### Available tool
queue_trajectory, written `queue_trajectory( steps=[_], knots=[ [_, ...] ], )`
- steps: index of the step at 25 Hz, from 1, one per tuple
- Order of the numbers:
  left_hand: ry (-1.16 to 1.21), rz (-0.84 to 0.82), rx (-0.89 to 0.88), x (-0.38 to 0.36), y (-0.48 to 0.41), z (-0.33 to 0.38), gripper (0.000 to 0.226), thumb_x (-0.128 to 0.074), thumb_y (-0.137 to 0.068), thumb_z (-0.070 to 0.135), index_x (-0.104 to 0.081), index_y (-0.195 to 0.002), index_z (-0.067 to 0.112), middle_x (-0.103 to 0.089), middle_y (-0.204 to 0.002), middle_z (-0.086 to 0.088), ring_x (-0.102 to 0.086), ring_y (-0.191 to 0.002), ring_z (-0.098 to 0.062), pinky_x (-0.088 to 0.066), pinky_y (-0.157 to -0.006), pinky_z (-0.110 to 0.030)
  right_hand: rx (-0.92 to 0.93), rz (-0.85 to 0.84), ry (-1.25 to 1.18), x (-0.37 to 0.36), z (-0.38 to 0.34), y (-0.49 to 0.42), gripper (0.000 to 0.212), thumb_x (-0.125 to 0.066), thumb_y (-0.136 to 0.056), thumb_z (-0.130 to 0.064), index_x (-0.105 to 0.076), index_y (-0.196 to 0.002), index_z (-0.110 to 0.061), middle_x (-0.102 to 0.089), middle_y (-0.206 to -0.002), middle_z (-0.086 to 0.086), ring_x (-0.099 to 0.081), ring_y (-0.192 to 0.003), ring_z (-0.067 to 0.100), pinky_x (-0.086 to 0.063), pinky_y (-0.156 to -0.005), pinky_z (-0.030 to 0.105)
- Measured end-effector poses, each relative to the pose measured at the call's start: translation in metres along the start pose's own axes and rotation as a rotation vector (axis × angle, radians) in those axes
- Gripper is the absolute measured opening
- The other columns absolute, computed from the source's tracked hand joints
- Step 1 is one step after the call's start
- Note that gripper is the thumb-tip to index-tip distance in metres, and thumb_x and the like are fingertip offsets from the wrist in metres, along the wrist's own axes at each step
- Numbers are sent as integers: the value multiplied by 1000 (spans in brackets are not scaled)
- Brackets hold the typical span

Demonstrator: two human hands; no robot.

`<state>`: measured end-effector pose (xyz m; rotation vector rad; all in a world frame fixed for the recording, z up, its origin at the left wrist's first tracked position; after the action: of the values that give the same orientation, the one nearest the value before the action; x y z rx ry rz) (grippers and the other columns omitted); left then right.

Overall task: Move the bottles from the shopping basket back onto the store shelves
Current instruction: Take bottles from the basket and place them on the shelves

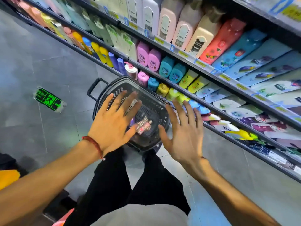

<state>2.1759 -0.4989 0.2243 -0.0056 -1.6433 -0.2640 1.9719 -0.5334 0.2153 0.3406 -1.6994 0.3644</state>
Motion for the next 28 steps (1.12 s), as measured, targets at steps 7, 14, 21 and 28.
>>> queue_trajectory(
  steps=[7,14,21,28],
  knots=[
    [108,15,-235,-69,-38,-56,65,-53,-94,44,-47,-151,14,-38,-160,-14,-36,-146,-40,-31,-116,-57,-319,41,8,-58,-48,1,59,-59,-96,-46,-56,-147,-17,-51,-154,7,-38,-150,33,-26,-124,51],
    [45,-89,-409,-174,-58,-76,70,-46,-94,54,-40,-155,18,-31,-165,-10,-29,-151,-36,-28,-119,-54,-457,-44,26,-169,-82,17,59,-57,-97,-46,-57,-146,-14,-54,-152,9,-45,-144,35,-31,-121,54],
    [84,-170,-509,-317,-79,-66,71,-51,-91,53,-42,-152,17,-34,-162,-10,-30,-150,-35,-29,-119,-54,-457,-170,39,-315,-74,20,60,-50,-97,-51,-56,-146,-17,-54,-153,7,-44,-146,33,-30,-122,54],
    [72,-223,-510,-470,-112,-71,69,-55,-92,51,-43,-150,17,-36,-159,-11,-30,-149,-34,-32,-118,-56,-442,-343,-73,-482,-54,9,64,-47,-98,-53,-45,-152,-18,-42,-161,7,-32,-153,30,-25,-126,51]
  ],
)
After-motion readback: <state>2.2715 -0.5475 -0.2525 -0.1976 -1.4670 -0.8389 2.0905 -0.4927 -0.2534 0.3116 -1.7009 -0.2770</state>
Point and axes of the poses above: each hand's wrist, its own y-axis away from the middle knuckle, its own x-axis out of the back of the hand, z = x × y, the point moved 6 cm from there along -y, towards the middle knuckle
